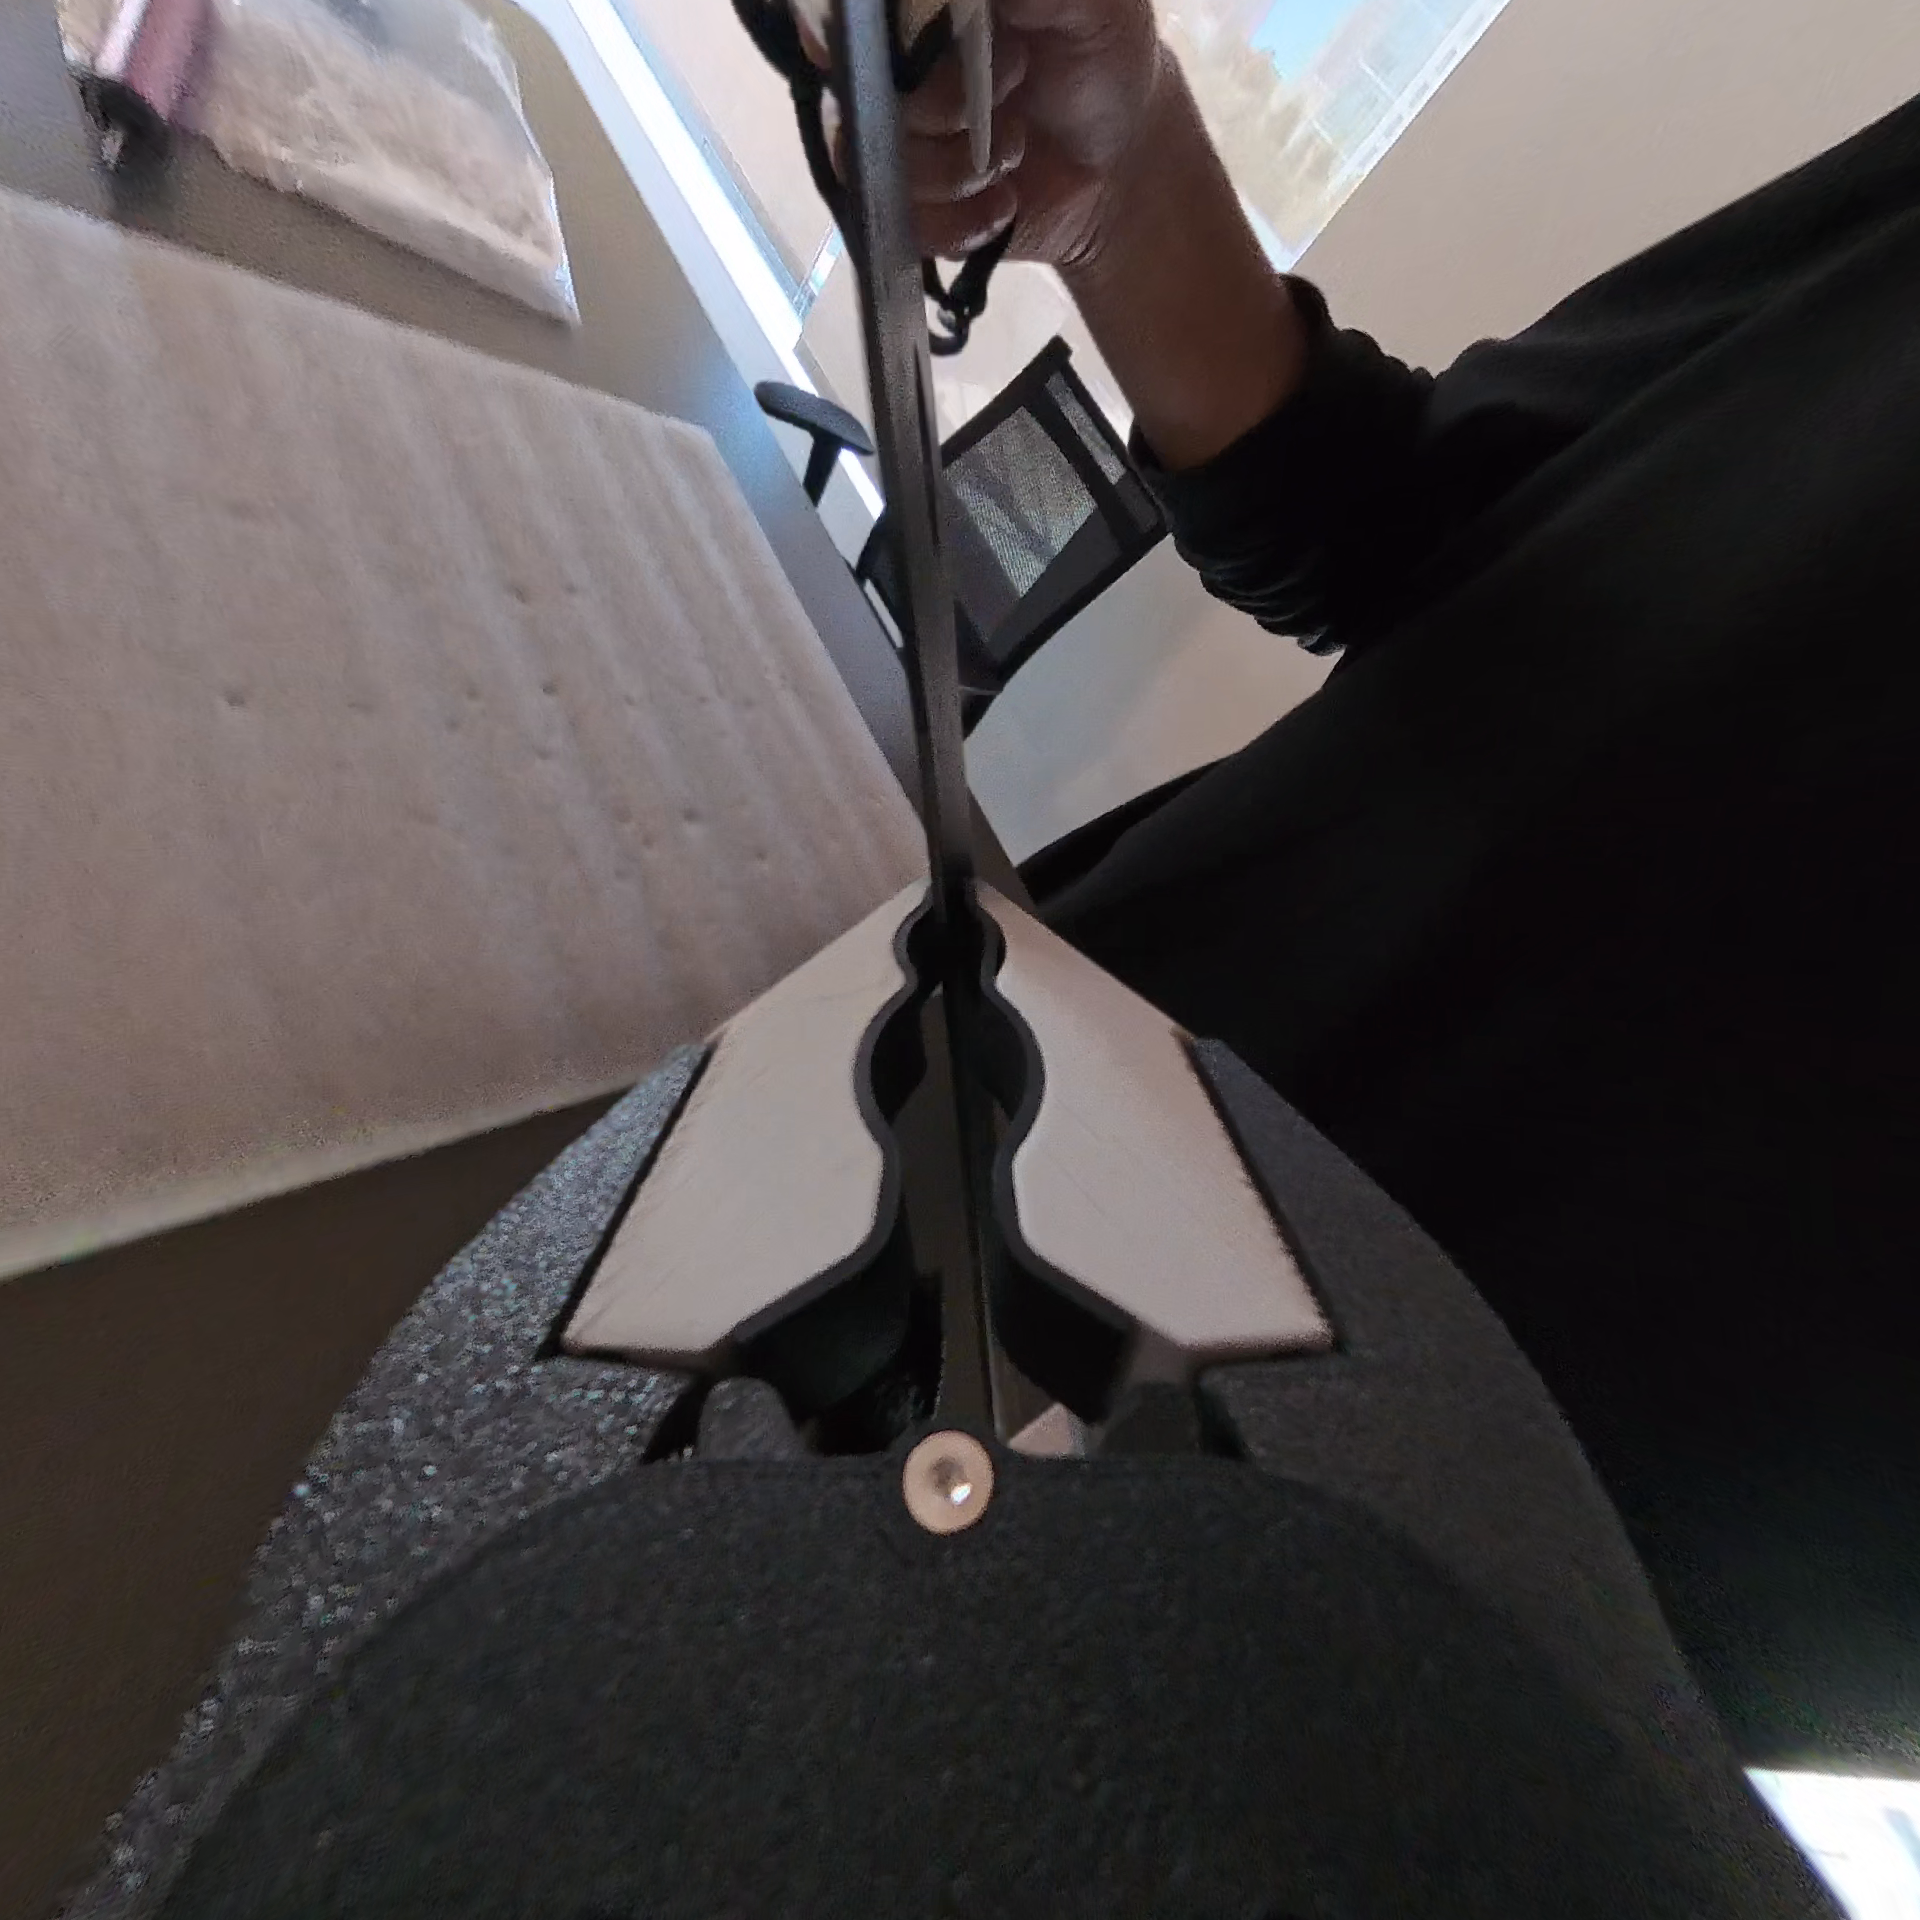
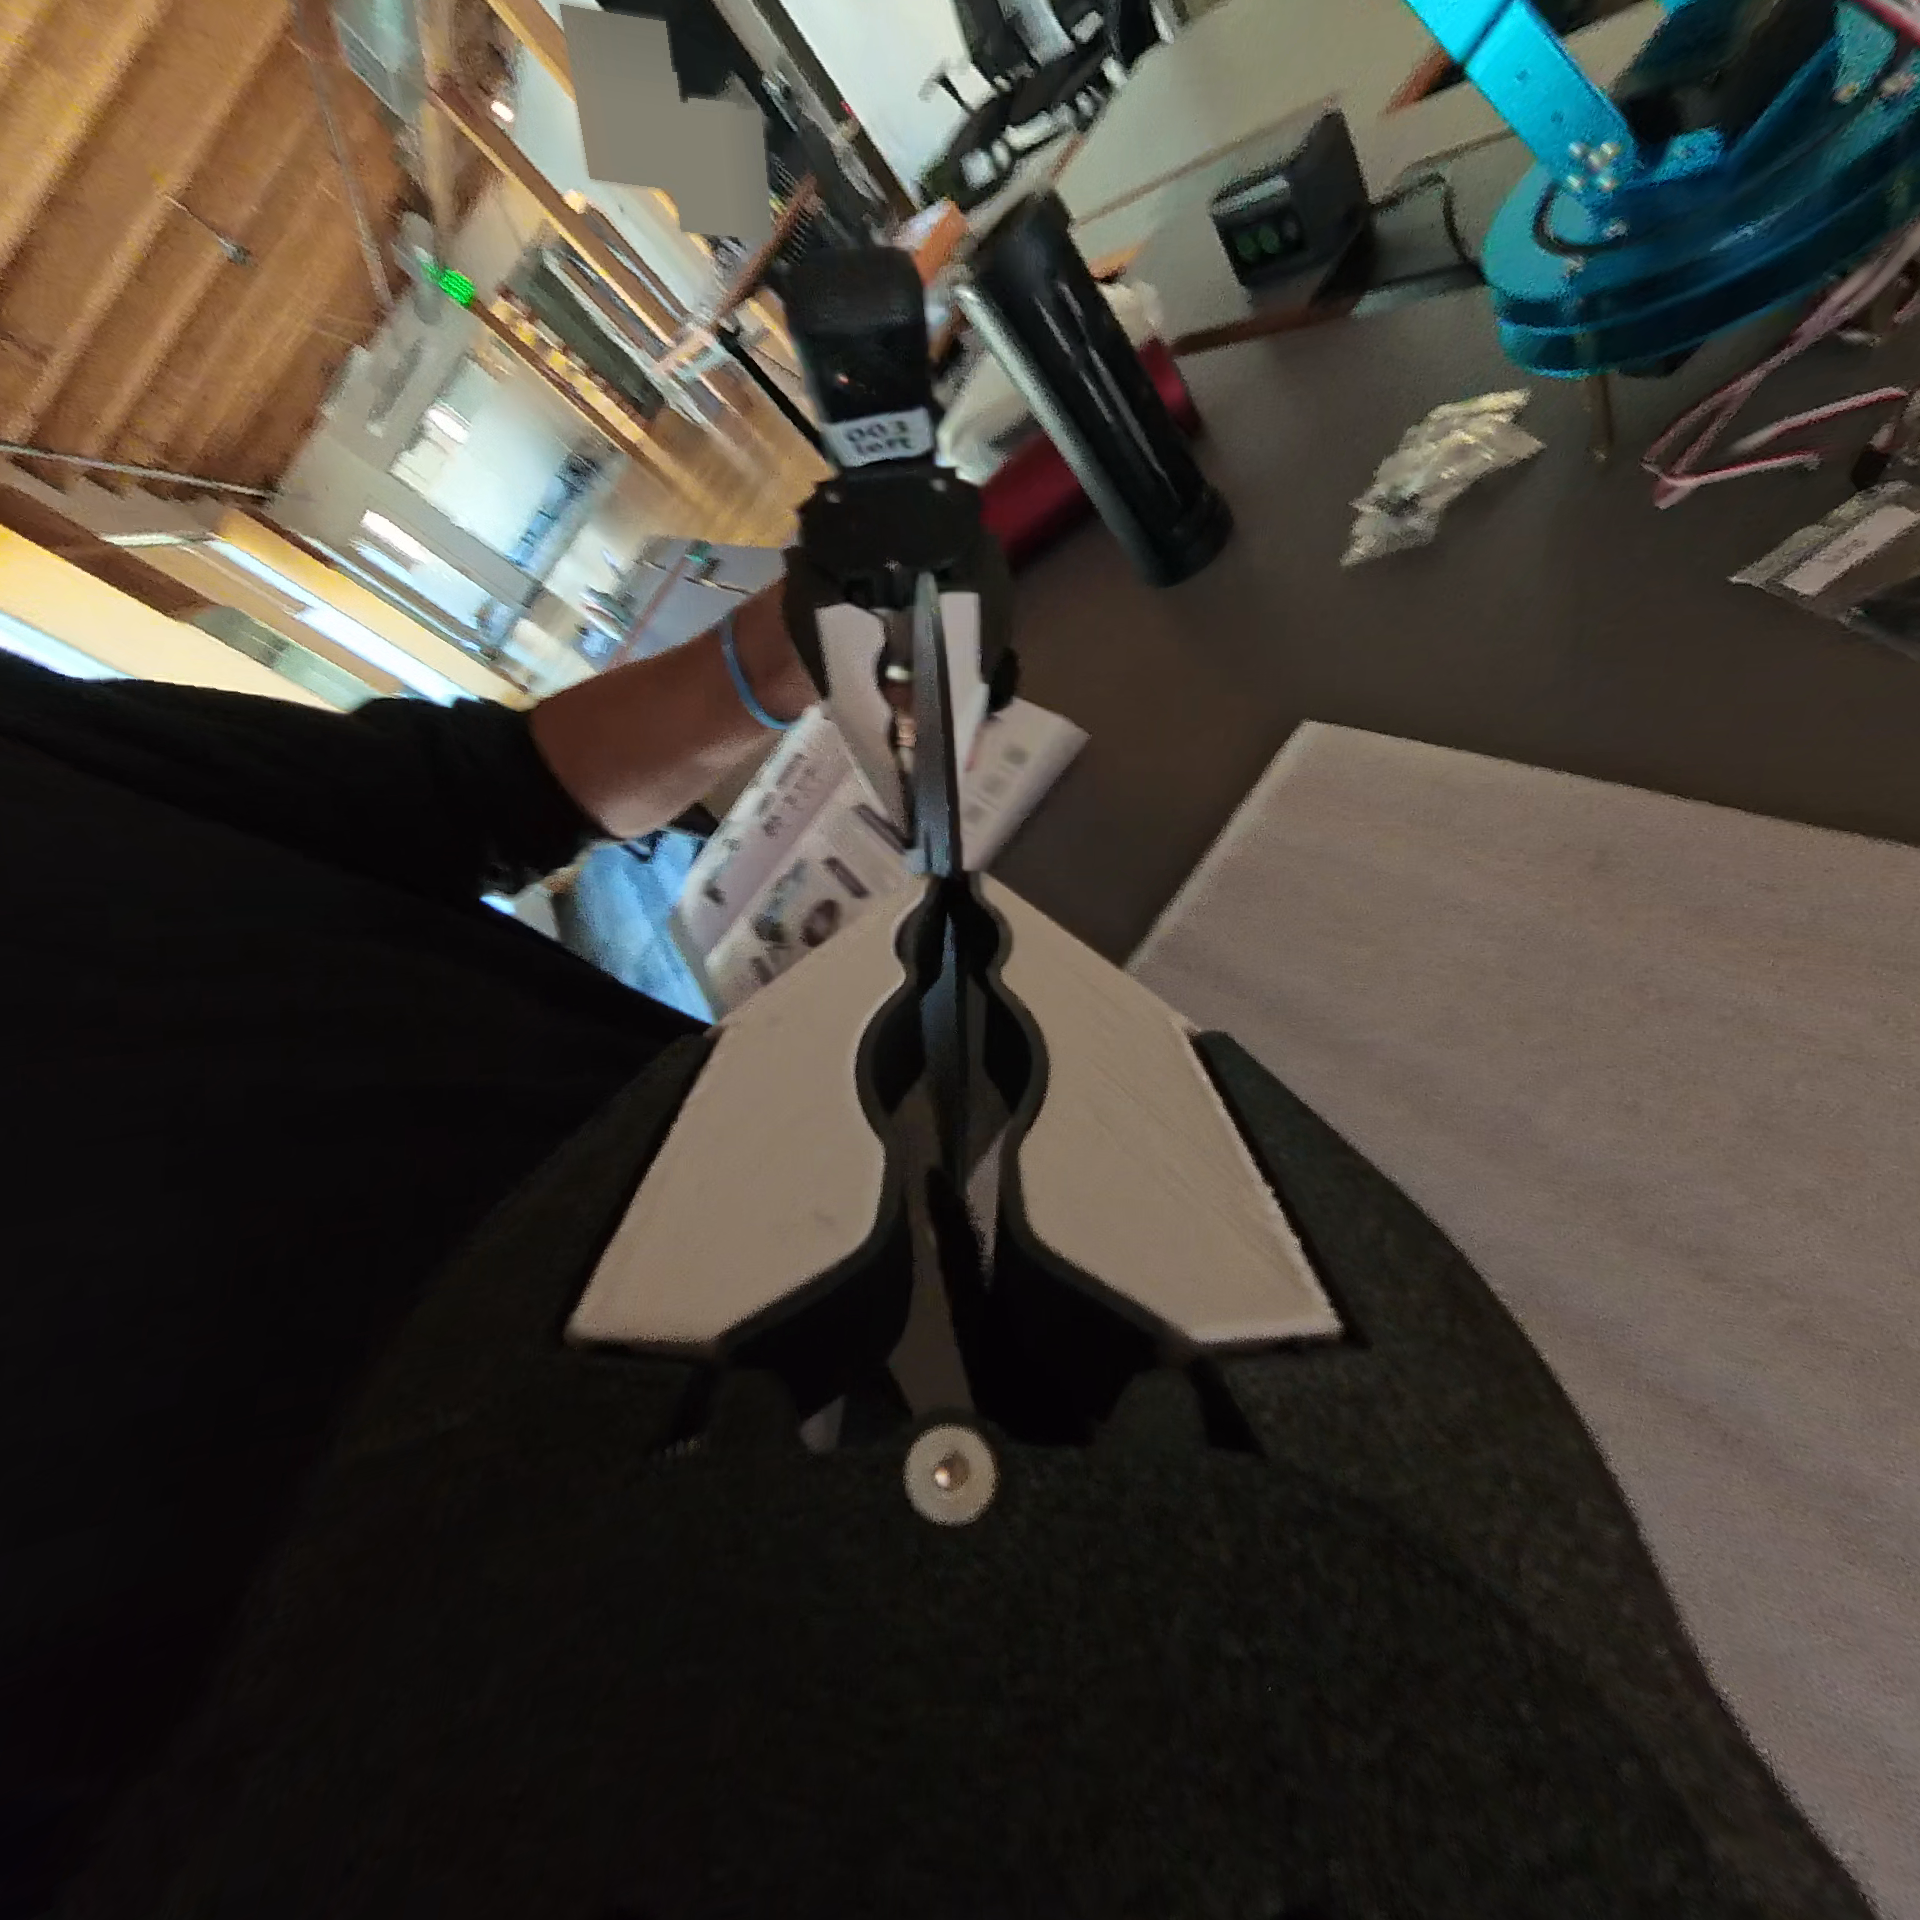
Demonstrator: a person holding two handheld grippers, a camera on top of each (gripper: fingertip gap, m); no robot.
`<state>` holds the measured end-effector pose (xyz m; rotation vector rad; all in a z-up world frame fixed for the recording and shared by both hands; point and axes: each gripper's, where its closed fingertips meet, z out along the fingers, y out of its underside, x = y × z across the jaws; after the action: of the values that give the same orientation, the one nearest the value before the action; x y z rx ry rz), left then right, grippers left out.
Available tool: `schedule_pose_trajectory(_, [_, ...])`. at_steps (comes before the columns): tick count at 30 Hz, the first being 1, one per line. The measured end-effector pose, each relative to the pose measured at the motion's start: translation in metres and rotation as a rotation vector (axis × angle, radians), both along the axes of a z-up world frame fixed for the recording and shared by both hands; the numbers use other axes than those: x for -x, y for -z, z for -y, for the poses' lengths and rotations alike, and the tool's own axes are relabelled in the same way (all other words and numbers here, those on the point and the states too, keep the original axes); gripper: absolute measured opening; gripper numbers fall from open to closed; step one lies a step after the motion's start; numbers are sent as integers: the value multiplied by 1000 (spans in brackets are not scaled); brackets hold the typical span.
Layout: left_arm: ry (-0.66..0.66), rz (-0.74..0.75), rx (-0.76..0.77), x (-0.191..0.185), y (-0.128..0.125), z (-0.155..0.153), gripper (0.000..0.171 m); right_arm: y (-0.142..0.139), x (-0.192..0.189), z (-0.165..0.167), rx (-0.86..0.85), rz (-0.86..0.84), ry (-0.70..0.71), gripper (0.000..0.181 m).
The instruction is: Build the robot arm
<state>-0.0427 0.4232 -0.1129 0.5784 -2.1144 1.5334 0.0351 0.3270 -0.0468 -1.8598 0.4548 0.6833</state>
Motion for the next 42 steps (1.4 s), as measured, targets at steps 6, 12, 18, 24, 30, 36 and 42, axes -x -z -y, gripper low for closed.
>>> schedule_pose_trajectory(6, [-10,65,-3,-18,-33,30,0,-52,-9,21,-6,118,-24,0])
schedule_pose_trajectory(12, [-274,-127,331,-49,-71,68,0,-95,-64,28,-54,231,22,12])
schedule_pose_trajectory(18, [-600,-462,697,-57,-39,102,0,-67,-88,110,-113,212,336,56])
schedule_pose_trajectory(24, [-880,-398,696,-57,-9,106,0,48,14,108,-198,-402,160,56])
schedule_pose_trajectory(30, [-1042,-348,801,-42,-15,89,0,72,23,69,-129,-451,-36,39])
schedule_pose_trajectory(36, [-1154,-266,783,-17,-12,71,0,66,44,34,-35,-418,-304,0])
schedule_pose_trajectory(42, [-1158,-153,718,9,-17,52,6,44,54,5,36,-349,-501,2])
